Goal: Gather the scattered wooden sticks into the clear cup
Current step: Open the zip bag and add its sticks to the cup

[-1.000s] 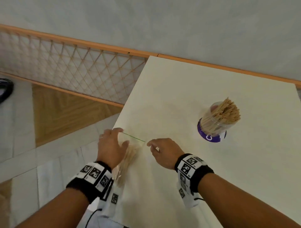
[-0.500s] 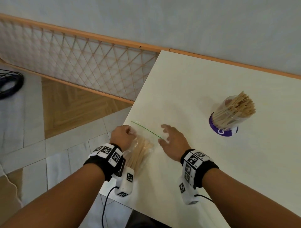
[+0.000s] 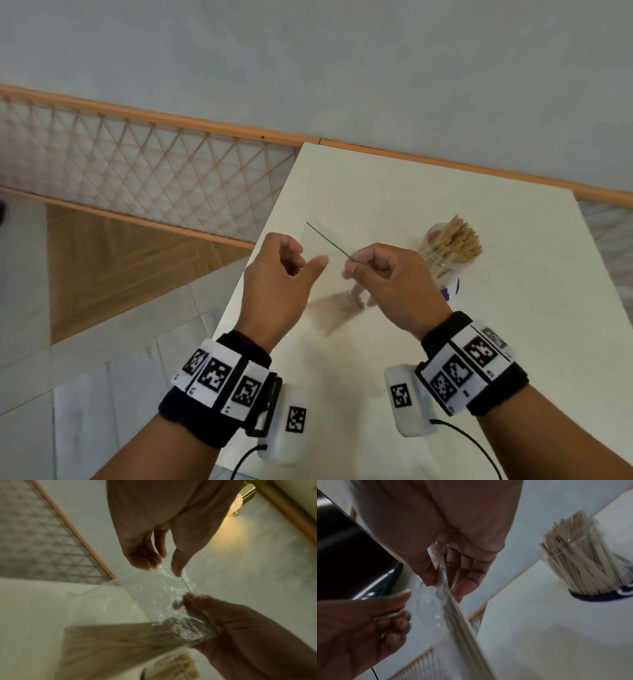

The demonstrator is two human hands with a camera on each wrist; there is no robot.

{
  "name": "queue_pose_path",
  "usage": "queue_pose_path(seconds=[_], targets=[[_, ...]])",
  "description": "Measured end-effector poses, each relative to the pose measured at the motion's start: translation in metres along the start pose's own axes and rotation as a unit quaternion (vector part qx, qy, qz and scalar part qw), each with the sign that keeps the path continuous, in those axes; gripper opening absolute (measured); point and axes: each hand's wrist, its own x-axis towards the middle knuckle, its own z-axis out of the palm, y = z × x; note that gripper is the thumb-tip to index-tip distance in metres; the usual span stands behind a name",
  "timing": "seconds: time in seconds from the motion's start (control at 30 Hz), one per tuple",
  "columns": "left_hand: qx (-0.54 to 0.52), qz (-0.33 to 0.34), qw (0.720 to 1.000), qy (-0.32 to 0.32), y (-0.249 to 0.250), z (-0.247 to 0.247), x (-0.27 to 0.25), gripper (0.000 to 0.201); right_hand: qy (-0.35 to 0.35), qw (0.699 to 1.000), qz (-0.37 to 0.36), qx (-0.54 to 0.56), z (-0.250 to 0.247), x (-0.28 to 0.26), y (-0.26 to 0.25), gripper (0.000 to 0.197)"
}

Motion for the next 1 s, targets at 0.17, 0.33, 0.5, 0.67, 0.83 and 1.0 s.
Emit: queue_pose_path(seconds=[0.17, 0.33, 0.5, 0.67, 0.83, 1.0], targets=[[-0.107, -0.054, 0.985, -0.123, 0.024, 0.034, -0.007, 0.037, 0.018, 0.998, -0.052, -0.040, -0.017, -0.018, -0.009, 0.009], [-0.129, -0.059, 0.982, -0.123, 0.030, 0.049, -0.006, 0.023, 0.023, 0.999, -0.037, -0.003, -0.035, -0.026, -0.002, 0.014], [-0.120, -0.039, 0.980, -0.157, 0.038, 0.065, -0.009, 0.014, 0.056, 0.997, -0.005, 0.047, -0.049, -0.027, 0.003, 0.004], [-0.092, -0.025, 0.978, -0.188, 0.046, 0.077, -0.010, 0.019, 0.112, 0.979, 0.036, 0.169, -0.060, -0.027, 0.012, 0.020], [-0.031, -0.009, 0.982, -0.188, 0.052, 0.084, -0.008, 0.019, 0.167, 0.980, 0.031, 0.108, -0.070, -0.021, 0.023, 0.021], [0.049, 0.022, 0.972, -0.228, 0.059, 0.080, -0.007, 0.018, 0.196, 0.979, 0.048, -0.027, -0.104, -0.017, 0.041, 0.019]])
